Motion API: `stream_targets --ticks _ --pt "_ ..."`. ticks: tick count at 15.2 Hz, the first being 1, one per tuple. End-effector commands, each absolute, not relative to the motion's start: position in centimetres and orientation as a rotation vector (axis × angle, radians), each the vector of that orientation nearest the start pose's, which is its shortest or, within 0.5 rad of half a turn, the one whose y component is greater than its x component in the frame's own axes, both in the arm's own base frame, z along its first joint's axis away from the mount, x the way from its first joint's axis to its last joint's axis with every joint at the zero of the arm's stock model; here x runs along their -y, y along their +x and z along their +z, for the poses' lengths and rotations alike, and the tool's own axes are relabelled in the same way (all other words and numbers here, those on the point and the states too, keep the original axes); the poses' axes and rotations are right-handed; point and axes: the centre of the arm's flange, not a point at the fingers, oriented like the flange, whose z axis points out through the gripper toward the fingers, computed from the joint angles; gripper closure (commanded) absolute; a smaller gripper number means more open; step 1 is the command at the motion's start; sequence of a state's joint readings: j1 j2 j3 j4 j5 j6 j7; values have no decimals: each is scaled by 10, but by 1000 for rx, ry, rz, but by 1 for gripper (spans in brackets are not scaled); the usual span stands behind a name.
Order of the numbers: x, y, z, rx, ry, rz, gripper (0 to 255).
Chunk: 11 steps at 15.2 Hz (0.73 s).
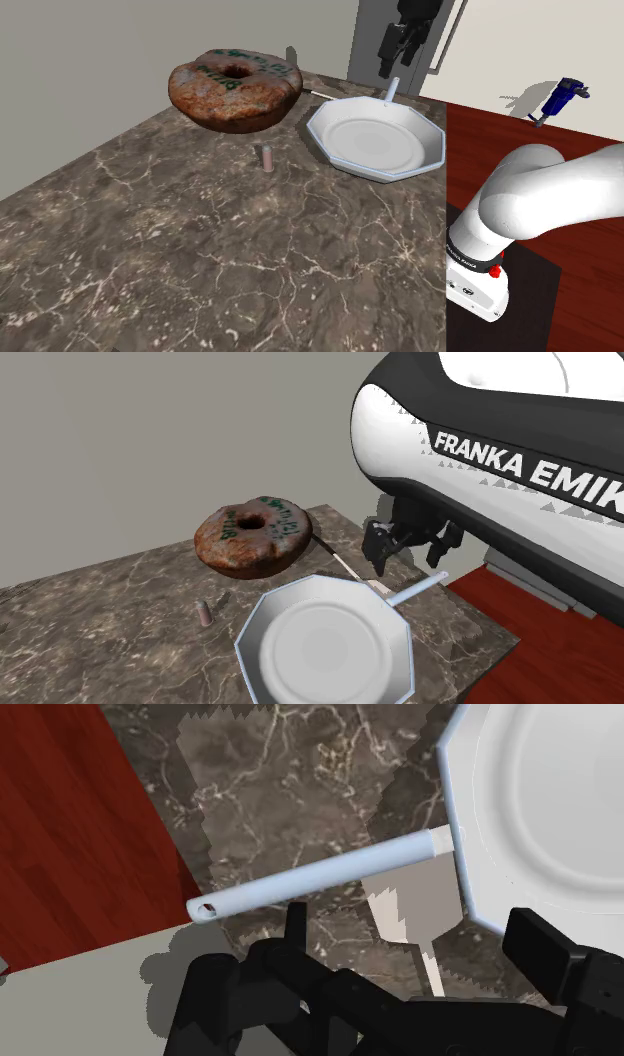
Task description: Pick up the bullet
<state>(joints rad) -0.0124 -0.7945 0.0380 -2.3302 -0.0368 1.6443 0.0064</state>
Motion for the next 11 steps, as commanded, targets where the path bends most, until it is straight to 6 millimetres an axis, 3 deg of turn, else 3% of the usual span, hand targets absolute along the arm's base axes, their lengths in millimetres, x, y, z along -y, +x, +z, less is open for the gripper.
stream_targets --ticks 1,11 --pt "-8 312 612 16 -3199 -175 0" --pt "-136 321 595 -76 -3180 -108 0"
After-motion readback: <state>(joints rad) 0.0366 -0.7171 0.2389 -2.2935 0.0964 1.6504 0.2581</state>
